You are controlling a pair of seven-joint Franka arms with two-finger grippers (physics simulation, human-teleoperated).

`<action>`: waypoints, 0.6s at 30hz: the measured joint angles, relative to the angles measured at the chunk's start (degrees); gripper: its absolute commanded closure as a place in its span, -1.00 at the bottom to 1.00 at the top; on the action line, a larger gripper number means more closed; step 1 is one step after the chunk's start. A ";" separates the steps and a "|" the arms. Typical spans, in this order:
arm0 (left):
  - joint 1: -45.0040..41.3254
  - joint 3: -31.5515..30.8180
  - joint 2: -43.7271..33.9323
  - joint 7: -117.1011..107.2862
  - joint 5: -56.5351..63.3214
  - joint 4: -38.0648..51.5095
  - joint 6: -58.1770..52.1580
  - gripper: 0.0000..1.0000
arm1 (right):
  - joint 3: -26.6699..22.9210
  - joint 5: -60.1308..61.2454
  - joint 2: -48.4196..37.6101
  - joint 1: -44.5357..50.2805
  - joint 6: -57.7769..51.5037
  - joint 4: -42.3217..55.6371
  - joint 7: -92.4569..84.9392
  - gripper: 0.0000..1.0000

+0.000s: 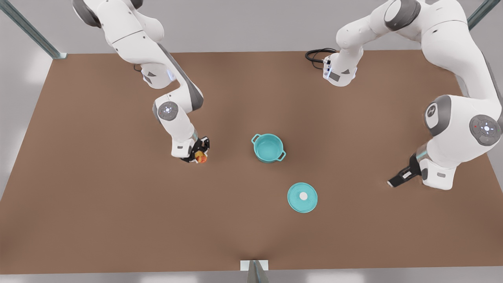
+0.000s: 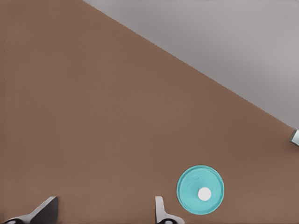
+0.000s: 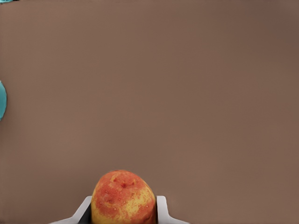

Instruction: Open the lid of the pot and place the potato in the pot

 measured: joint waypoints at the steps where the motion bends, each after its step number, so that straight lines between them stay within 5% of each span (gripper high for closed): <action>1: -7.37 13.84 -6.99 2.25 -4.77 -8.11 -0.49 -1.00 | 0.26 0.00 0.39 0.52 -0.09 0.91 0.07 -0.01; 3: -16.77 26.42 -19.50 6.35 -10.50 -26.42 2.88 -1.00 | 0.48 -0.05 1.67 2.14 -0.23 3.22 0.31 0.00; 5: -20.58 30.04 -21.95 9.99 -13.59 -29.57 5.28 -1.00 | 0.52 -0.09 3.50 4.01 -0.32 6.03 0.68 0.02; 18: -24.02 27.06 -17.39 24.44 -14.56 -25.14 5.94 -1.00 | 0.38 -0.28 18.93 17.92 -0.41 26.97 7.28 0.03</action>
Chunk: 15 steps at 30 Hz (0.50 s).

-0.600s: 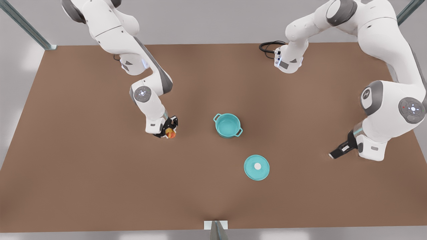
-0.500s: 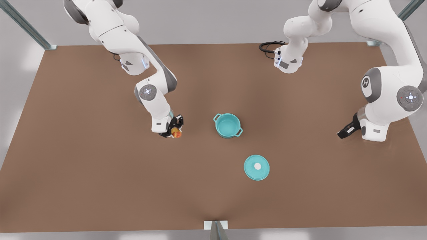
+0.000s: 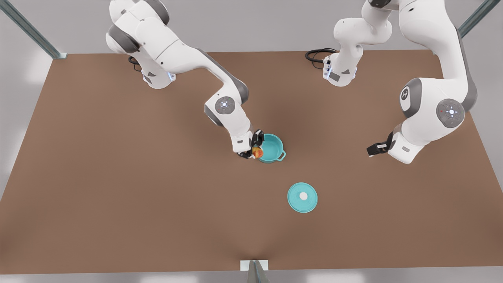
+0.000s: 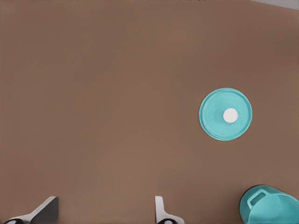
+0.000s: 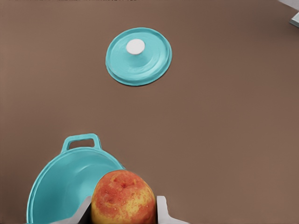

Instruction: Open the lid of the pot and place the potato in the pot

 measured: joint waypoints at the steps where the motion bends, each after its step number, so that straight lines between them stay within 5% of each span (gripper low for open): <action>1: 0.06 0.01 0.16 0.70 0.17 0.29 -0.06 -1.00 | 0.00 -0.03 1.50 0.61 0.07 1.10 0.60 0.03; 15: 0.55 -0.15 0.68 7.29 0.40 0.59 -0.46 -1.00 | -0.57 -1.59 8.93 5.80 0.82 2.55 7.43 -0.07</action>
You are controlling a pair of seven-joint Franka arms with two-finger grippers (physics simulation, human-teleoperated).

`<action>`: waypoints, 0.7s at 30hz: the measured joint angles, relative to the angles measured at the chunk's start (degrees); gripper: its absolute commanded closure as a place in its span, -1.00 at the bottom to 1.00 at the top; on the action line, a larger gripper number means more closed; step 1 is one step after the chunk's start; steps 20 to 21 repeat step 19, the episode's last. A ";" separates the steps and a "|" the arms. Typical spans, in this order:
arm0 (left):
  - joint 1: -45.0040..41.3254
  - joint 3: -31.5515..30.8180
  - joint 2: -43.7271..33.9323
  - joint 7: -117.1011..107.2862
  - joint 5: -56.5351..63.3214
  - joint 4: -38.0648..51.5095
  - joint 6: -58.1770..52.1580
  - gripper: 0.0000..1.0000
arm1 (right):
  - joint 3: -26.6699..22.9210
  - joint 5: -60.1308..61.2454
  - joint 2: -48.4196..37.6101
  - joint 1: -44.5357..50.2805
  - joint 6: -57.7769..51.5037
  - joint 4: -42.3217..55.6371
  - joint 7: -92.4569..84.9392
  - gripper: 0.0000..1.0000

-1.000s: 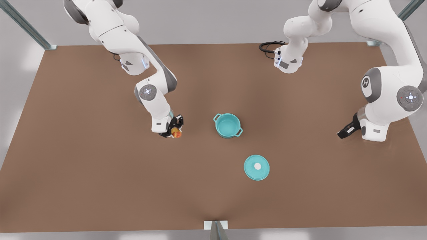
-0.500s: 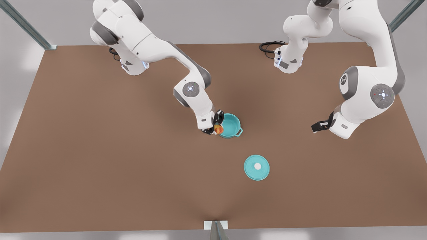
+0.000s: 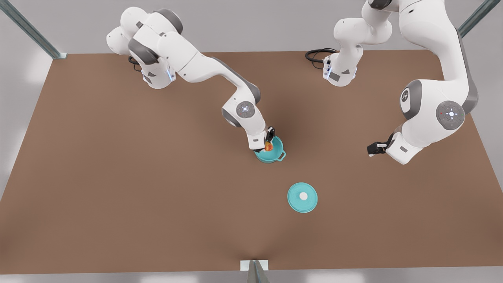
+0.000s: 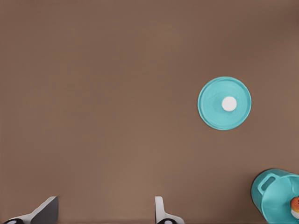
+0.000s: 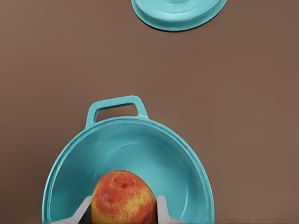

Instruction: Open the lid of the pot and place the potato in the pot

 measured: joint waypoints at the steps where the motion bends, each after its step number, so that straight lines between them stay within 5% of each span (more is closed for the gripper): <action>1: -0.03 -0.04 0.00 0.29 -0.01 0.00 -0.01 -1.00 | -0.12 -0.27 0.26 -0.01 0.09 0.01 0.46 -0.66; 2: -0.10 -0.02 0.00 0.58 -0.01 0.01 -0.02 -1.00 | -0.23 -0.50 0.39 -0.02 0.17 0.07 0.92 -1.00; 7: -0.08 0.00 0.01 1.79 -0.01 0.01 -0.03 -1.00 | -0.48 -1.09 -3.78 -1.72 -0.59 2.19 3.32 -1.00; 10: -0.06 0.00 0.01 2.36 -0.02 0.01 -0.03 -1.00 | -2.10 -4.36 -15.45 -18.56 -8.88 2.64 3.52 -1.00; 14: -0.06 -0.05 0.12 3.03 -0.02 0.01 -0.02 -1.00 | -2.83 -5.57 -19.38 -44.15 -19.30 2.55 2.10 -1.00; 21: -0.25 -0.09 0.26 3.67 -0.03 -0.01 0.00 -1.00 | -2.57 -3.83 -20.32 -47.55 -27.50 2.50 0.00 -1.00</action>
